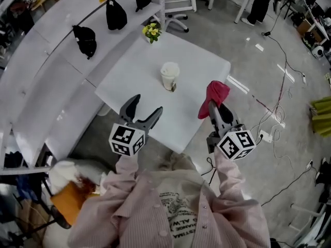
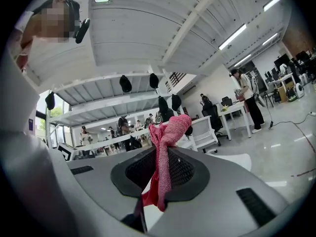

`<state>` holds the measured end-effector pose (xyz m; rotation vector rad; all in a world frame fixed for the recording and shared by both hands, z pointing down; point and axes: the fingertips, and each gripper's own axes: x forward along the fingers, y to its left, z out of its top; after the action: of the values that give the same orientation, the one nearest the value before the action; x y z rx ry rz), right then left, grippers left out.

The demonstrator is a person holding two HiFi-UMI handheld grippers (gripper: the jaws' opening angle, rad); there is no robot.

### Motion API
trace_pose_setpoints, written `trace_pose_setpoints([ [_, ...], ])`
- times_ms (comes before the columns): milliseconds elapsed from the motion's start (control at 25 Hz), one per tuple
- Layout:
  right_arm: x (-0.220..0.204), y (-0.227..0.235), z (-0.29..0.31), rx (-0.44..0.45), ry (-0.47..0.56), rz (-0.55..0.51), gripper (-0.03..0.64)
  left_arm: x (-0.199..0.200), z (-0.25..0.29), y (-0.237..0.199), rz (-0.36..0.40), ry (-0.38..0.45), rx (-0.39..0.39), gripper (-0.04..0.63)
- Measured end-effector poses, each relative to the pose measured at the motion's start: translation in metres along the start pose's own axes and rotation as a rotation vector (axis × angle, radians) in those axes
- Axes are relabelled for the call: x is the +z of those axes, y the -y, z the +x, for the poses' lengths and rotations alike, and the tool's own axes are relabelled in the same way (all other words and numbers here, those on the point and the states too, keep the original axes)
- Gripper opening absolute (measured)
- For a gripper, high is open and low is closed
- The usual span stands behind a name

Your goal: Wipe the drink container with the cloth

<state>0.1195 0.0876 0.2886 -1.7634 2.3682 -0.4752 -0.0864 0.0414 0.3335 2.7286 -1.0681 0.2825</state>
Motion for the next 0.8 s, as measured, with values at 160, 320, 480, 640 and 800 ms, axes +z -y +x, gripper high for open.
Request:
trace_pose_setpoints([
  [160,0.000,0.017,0.040,0.044,-0.035,0.005,0.044,-0.004,0.035,-0.012,-0.012,-0.039,0.012,0.350],
  [320,0.000,0.035,0.073,0.082,-0.066,0.012,0.044,-0.009,0.065,-0.021,-0.020,-0.077,0.028,0.350],
  [480,-0.002,0.052,0.102,0.108,-0.095,0.018,0.044,-0.016,0.091,-0.032,-0.029,-0.107,0.042,0.350],
  [640,-0.005,0.064,0.126,0.141,-0.120,0.027,0.044,-0.023,0.114,-0.044,-0.039,-0.132,0.056,0.351],
  [800,-0.010,0.072,0.147,0.181,-0.153,0.021,0.044,-0.031,0.136,-0.051,-0.049,-0.165,0.058,0.360],
])
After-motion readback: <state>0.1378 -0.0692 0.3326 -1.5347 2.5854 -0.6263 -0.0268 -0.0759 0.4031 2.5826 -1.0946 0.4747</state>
